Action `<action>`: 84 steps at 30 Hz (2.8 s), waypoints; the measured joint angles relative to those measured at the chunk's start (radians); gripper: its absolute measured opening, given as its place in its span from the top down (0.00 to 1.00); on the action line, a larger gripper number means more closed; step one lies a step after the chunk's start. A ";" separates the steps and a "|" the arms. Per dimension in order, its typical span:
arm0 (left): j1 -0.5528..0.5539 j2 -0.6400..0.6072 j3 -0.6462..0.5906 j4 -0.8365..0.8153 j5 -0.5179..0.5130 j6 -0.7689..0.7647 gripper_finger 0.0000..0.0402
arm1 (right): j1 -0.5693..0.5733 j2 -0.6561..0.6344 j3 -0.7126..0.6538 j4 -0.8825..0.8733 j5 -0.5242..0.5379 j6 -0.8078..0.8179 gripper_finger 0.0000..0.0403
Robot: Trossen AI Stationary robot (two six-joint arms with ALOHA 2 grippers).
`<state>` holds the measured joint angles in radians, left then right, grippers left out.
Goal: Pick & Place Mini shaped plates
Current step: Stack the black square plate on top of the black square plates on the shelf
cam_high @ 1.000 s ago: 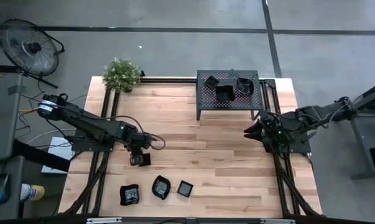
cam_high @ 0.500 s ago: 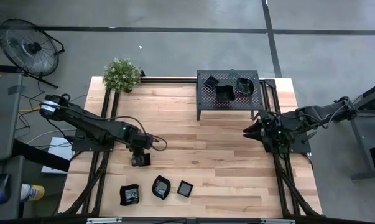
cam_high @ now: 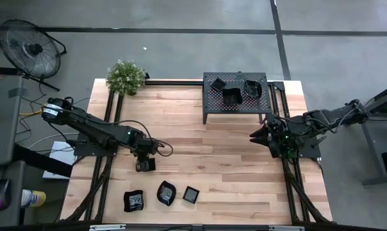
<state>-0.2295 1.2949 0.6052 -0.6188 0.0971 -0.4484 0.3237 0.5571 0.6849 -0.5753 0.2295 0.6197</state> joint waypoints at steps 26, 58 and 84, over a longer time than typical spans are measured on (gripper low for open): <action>0.000 0.013 0.000 0.018 0.019 0.000 0.83 | 0.000 0.000 0.000 0.015 0.000 0.001 0.74; 0.000 0.011 0.058 0.002 -0.001 -0.118 1.00 | 0.000 0.000 0.000 0.028 0.000 0.009 0.74; 0.000 0.012 0.257 -0.082 -0.202 -0.132 1.00 | 0.000 0.000 0.000 0.050 0.009 0.026 0.74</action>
<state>-0.2298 1.3067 0.8619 -0.7010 -0.1053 -0.5805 0.3233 0.5568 0.6849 -0.5255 0.2387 0.6454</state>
